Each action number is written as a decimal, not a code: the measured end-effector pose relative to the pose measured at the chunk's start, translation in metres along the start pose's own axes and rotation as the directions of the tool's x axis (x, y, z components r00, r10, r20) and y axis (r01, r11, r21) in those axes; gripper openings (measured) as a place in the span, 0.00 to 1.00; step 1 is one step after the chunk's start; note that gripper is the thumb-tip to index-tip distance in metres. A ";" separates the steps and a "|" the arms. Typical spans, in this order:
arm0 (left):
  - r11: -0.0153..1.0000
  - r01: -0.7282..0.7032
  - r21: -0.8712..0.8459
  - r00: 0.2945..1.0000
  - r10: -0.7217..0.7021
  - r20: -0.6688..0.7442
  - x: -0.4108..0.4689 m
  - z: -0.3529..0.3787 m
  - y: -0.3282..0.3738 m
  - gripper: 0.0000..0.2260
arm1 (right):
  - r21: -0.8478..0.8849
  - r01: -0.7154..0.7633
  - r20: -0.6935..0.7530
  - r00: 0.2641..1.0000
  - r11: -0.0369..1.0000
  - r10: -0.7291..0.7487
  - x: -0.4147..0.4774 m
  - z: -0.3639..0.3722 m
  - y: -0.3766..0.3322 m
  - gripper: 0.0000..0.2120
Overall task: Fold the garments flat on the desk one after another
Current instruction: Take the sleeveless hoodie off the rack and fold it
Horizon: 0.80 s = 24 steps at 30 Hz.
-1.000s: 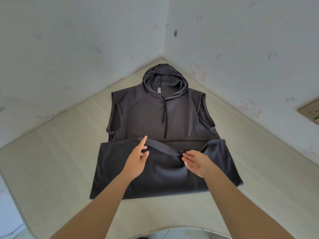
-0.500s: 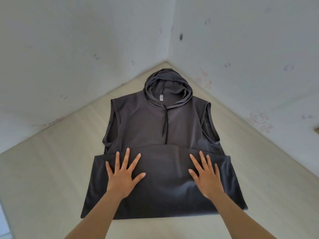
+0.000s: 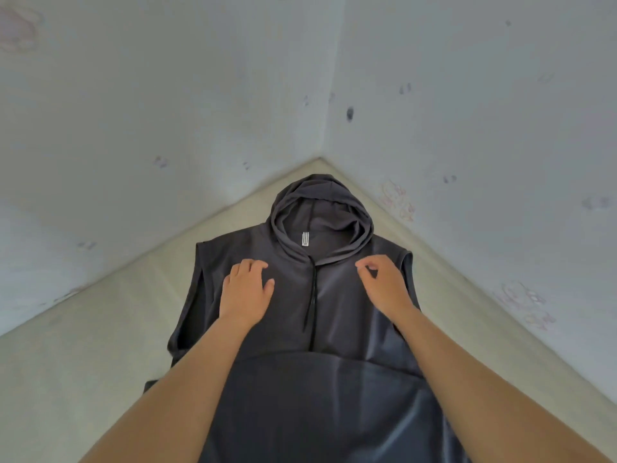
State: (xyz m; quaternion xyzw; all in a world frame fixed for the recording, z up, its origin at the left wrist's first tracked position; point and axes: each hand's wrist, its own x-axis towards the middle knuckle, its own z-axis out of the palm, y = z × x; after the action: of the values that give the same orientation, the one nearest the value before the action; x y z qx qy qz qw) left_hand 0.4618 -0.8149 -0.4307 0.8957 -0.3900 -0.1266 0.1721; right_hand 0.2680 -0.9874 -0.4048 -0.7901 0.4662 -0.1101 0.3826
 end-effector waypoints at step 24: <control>0.797 0.329 -0.506 0.923 -0.160 0.349 0.263 0.017 0.041 0.17 | 0.091 -0.275 0.331 0.915 0.957 0.231 0.248 -0.004 -0.010 0.16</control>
State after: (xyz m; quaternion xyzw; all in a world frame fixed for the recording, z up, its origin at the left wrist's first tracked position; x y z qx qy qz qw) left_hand 0.6034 -1.0394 -0.4542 0.8214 -0.2369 -0.3849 0.3479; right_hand 0.4070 -1.1906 -0.4398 -0.7024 0.4887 0.0371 0.5163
